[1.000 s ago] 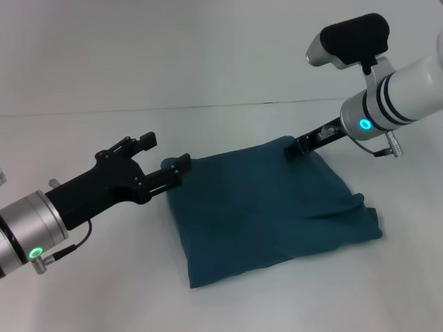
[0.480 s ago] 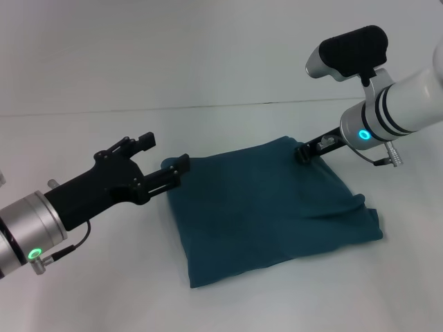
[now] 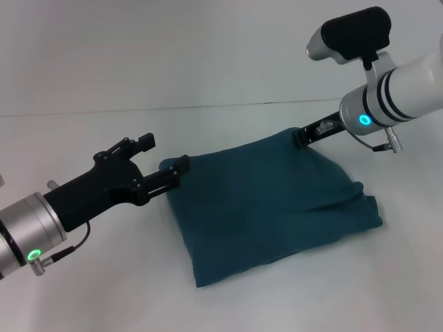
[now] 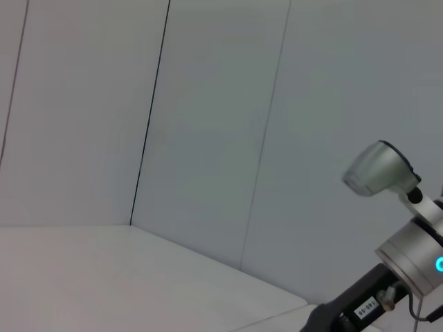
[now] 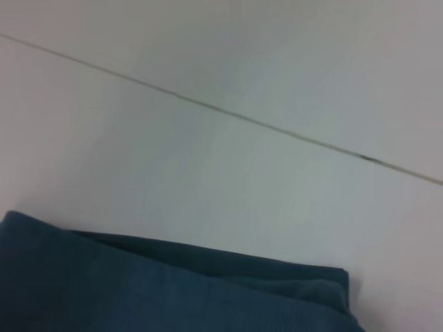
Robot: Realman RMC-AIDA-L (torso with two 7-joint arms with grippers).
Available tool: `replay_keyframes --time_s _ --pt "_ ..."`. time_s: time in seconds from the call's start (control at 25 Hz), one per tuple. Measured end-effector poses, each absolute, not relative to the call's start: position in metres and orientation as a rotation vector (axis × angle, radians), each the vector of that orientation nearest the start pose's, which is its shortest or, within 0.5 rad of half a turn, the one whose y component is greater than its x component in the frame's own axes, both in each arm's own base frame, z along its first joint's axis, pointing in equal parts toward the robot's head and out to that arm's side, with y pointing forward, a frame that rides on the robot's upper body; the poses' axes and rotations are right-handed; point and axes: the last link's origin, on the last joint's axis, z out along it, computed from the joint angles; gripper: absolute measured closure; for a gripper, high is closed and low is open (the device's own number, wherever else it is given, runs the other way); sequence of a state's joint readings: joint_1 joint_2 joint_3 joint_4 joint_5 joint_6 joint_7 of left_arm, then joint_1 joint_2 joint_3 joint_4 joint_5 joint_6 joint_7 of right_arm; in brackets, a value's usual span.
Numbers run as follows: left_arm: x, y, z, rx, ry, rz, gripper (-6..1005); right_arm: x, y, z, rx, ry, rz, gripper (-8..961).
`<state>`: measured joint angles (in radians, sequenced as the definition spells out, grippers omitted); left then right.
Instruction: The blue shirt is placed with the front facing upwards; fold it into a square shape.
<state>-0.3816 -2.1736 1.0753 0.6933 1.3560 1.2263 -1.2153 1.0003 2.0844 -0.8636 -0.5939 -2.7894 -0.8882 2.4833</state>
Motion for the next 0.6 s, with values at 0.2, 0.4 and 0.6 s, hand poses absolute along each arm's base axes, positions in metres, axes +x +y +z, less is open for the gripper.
replay_keyframes --time_s 0.2,0.4,0.6 --pt "-0.2342 0.3396 -0.0295 -2.343 -0.592 -0.987 111 0.1951 0.4714 -0.0107 -2.217 1.061 -0.125 926" --pt "-0.2343 0.3397 -0.0294 -2.343 -0.592 -0.988 111 0.1920 0.4706 -0.0081 -2.223 1.066 -0.123 915" --pt "-0.2343 0.3398 -0.0292 -2.342 -0.592 -0.988 111 0.1898 0.4702 -0.0056 -2.209 1.063 -0.121 904"
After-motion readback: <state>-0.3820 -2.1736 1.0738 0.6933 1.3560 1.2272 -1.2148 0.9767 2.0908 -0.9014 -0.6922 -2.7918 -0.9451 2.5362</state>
